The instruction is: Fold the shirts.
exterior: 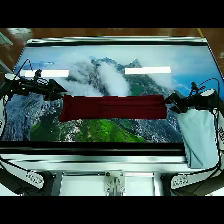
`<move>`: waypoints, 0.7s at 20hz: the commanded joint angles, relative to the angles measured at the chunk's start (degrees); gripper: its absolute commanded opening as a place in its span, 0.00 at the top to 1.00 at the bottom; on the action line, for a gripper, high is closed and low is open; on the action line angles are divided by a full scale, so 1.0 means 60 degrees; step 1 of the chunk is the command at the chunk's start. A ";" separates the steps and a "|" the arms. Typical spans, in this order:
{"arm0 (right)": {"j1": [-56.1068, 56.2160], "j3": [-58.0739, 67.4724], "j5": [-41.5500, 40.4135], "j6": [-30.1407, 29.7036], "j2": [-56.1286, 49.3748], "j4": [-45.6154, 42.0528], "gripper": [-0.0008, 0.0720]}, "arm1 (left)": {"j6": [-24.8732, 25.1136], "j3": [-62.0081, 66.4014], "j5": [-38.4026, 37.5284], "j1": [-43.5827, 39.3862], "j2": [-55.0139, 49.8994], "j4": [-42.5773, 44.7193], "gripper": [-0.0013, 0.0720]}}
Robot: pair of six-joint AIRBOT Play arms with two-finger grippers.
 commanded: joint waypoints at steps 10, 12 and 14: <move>0.0433 0.0007 -0.0095 -0.1228 -0.0769 0.1963 0.83 | 0.0350 0.0098 -0.0102 -0.1053 0.0244 -0.0113 0.37; 0.0302 0.0011 0.0120 -0.1610 -0.0251 0.1963 0.89 | 0.0350 0.0095 0.0525 -0.1388 0.0233 -0.0109 0.51; 0.0193 0.0011 0.0353 -0.1606 0.0528 0.1956 0.89 | 0.0393 0.0095 0.1249 -0.1967 0.0204 -0.0109 0.93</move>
